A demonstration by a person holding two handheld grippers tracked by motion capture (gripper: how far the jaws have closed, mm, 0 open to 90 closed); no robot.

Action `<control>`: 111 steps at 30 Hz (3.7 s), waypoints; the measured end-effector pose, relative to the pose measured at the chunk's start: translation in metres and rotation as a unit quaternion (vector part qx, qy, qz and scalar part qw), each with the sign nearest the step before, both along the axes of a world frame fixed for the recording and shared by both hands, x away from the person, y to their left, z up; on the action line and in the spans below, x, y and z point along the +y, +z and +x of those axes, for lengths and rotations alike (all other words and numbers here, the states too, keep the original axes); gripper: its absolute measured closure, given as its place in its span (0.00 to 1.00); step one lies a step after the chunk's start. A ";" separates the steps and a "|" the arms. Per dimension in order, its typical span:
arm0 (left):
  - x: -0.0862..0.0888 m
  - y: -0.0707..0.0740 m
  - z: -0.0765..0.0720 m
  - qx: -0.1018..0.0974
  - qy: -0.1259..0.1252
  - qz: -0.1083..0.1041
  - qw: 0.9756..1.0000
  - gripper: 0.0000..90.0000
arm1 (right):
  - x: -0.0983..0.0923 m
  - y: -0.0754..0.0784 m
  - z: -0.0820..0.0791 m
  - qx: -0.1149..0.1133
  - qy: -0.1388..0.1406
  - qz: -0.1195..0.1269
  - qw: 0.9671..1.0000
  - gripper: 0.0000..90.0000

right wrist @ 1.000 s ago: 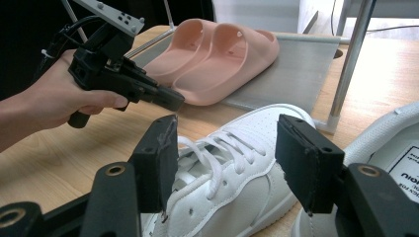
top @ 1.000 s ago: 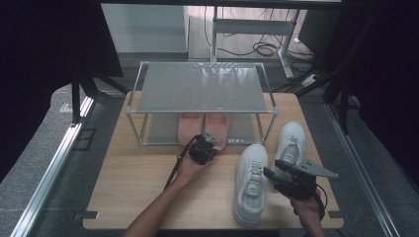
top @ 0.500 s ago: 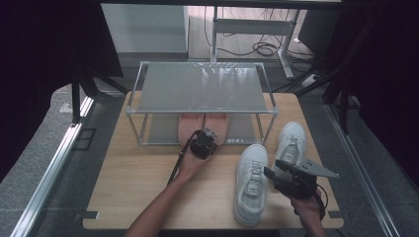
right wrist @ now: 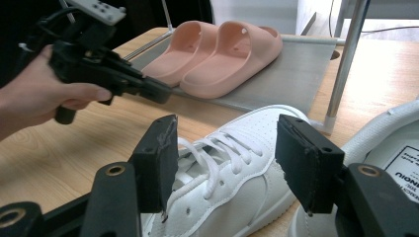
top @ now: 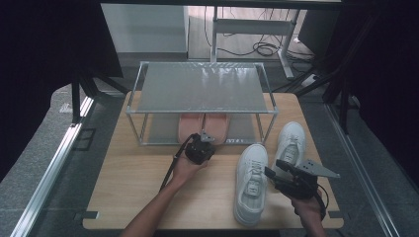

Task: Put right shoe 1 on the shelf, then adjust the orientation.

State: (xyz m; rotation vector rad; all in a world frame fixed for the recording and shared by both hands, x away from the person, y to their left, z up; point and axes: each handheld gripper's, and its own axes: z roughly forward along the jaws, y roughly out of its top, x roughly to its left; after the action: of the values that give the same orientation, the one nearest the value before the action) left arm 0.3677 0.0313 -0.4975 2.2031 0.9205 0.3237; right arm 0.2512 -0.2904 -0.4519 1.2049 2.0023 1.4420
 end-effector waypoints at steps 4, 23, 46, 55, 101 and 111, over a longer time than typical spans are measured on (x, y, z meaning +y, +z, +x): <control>0.012 0.001 -0.014 0.005 -0.008 -0.008 1.000 0.92 | 0.003 -0.001 0.000 0.000 0.003 -0.003 1.000 0.47; 0.072 0.004 -0.063 0.025 0.001 -0.046 0.999 0.64 | 0.005 -0.002 0.001 0.003 0.008 -0.003 1.000 0.48; 0.114 0.006 -0.085 0.022 0.031 -0.048 0.998 0.56 | 0.001 -0.002 0.005 0.013 0.018 -0.005 1.000 0.62; 0.121 0.008 -0.084 0.021 0.037 -0.053 0.998 0.56 | 0.003 -0.006 0.009 0.032 0.026 -0.021 0.999 0.76; 0.128 0.014 -0.081 0.020 0.042 -0.056 0.997 0.56 | 0.037 -0.001 -0.031 0.067 0.101 -0.079 0.989 1.00; 0.126 0.009 -0.079 0.028 0.041 -0.049 0.998 0.56 | 0.035 -0.020 -0.034 0.093 0.098 -0.100 0.986 1.00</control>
State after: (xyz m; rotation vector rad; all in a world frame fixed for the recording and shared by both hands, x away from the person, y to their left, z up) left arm 0.2883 0.1575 -0.4884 2.0970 1.0381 0.2519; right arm 0.2170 -0.2552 -0.4715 1.1186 2.3868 1.2141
